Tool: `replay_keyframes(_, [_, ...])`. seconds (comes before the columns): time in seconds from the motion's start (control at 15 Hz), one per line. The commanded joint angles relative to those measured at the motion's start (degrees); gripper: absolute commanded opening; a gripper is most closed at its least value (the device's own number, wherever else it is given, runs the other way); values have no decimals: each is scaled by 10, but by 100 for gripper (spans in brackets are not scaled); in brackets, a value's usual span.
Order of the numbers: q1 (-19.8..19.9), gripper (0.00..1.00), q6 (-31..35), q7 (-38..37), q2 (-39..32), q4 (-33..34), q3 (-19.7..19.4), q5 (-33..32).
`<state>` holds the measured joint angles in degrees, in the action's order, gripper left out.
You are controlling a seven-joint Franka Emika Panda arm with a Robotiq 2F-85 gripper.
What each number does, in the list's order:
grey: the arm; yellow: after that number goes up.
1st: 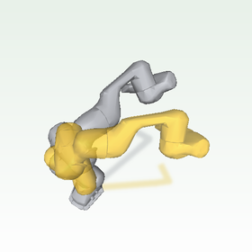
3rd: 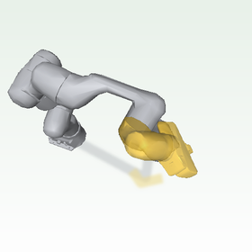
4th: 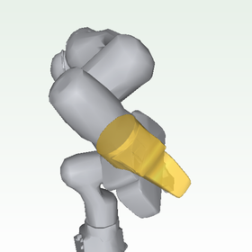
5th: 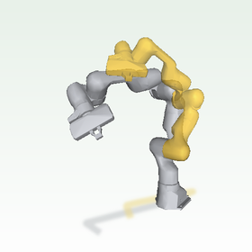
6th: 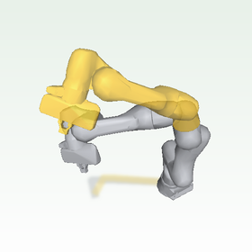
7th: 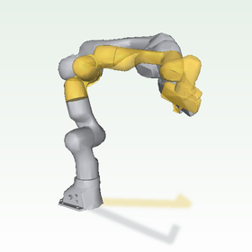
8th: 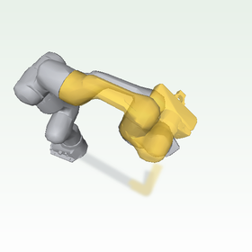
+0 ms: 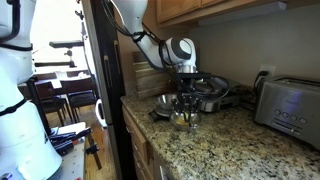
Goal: Pick up the spoon from the countertop, scoop some powder from the bowl and put the scooped powder in the other bowl
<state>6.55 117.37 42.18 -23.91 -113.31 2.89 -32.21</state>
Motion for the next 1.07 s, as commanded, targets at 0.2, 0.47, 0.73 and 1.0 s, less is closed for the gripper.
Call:
replay_keyframes(0.2, [3,4,47,40,76,-61,-11,47])
replay_keyframes(0.47, [0,4,52,53,102,-75,-12,65])
replay_keyframes(0.73, [-5,4,47,65,125,-85,-13,68])
replay_keyframes(1.0, [-17,4,38,83,134,-82,-9,62])
